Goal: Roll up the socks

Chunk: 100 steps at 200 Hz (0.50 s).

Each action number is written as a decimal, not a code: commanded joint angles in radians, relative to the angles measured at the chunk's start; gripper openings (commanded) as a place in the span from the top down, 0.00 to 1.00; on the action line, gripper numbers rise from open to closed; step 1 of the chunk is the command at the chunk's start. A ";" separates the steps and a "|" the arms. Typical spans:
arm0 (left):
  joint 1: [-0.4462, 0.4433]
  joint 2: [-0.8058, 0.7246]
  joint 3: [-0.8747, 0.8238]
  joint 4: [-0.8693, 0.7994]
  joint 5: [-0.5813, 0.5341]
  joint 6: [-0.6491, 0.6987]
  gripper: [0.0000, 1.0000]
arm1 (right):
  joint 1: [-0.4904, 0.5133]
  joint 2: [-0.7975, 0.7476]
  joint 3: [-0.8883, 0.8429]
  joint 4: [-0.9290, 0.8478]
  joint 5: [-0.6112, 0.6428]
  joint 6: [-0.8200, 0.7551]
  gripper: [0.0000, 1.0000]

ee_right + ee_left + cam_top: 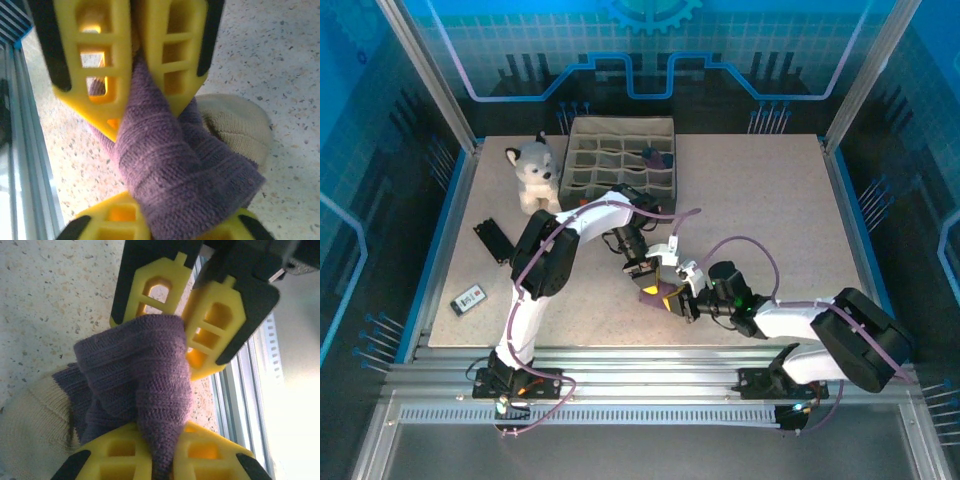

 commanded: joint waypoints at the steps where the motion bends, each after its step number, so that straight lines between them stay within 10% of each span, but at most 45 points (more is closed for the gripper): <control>1: -0.014 0.004 0.007 0.012 0.045 0.014 1.00 | -0.006 0.001 -0.010 0.121 -0.032 0.038 0.94; 20: -0.015 0.000 -0.003 0.037 0.035 -0.006 1.00 | -0.007 -0.023 -0.007 0.074 -0.040 0.038 0.89; 50: -0.019 0.015 0.009 0.051 0.011 -0.029 1.00 | -0.007 -0.103 -0.012 -0.009 0.002 0.031 0.55; 100: -0.027 0.046 0.047 0.025 -0.005 -0.028 1.00 | -0.017 -0.157 0.011 -0.111 0.059 -0.001 0.50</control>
